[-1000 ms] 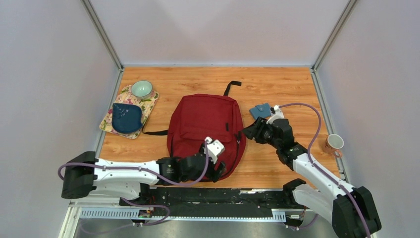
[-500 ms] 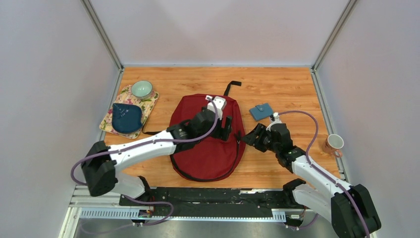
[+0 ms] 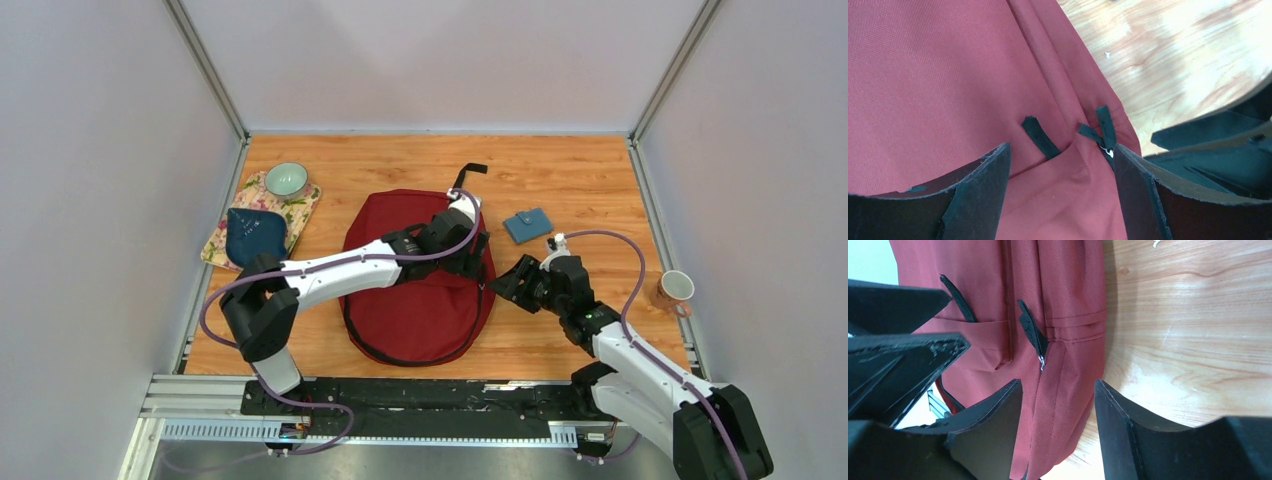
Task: Pack the student bag
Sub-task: Unzip the student bag at the center of the board.
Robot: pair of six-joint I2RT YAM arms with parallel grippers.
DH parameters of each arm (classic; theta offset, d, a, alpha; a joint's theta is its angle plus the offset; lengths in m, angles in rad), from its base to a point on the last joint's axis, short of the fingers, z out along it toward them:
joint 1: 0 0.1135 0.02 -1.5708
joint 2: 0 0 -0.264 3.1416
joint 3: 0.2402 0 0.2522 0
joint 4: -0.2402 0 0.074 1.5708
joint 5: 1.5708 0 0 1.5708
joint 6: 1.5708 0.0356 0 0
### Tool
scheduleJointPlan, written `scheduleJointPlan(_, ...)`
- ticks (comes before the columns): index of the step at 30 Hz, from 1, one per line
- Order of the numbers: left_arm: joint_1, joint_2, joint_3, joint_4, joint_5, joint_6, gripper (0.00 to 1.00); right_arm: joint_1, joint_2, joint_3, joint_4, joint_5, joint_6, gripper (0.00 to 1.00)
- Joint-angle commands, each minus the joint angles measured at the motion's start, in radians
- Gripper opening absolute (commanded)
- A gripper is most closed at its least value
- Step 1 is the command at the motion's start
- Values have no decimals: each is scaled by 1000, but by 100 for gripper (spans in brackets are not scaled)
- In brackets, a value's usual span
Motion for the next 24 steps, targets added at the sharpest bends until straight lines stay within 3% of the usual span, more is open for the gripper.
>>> scheduleJointPlan(1, 11, 43, 96, -46, -37, -7, 81, 5, -18, 8, 14, -11, 8, 58)
scheduleJointPlan(11, 11, 124, 165, -126, -98, -16, 69, 5, -31, 8, 15, -9, 7, 57)
scheduleJointPlan(24, 11, 148, 169, -112, -114, -13, 51, 5, -36, 12, -15, -8, 2, 57)
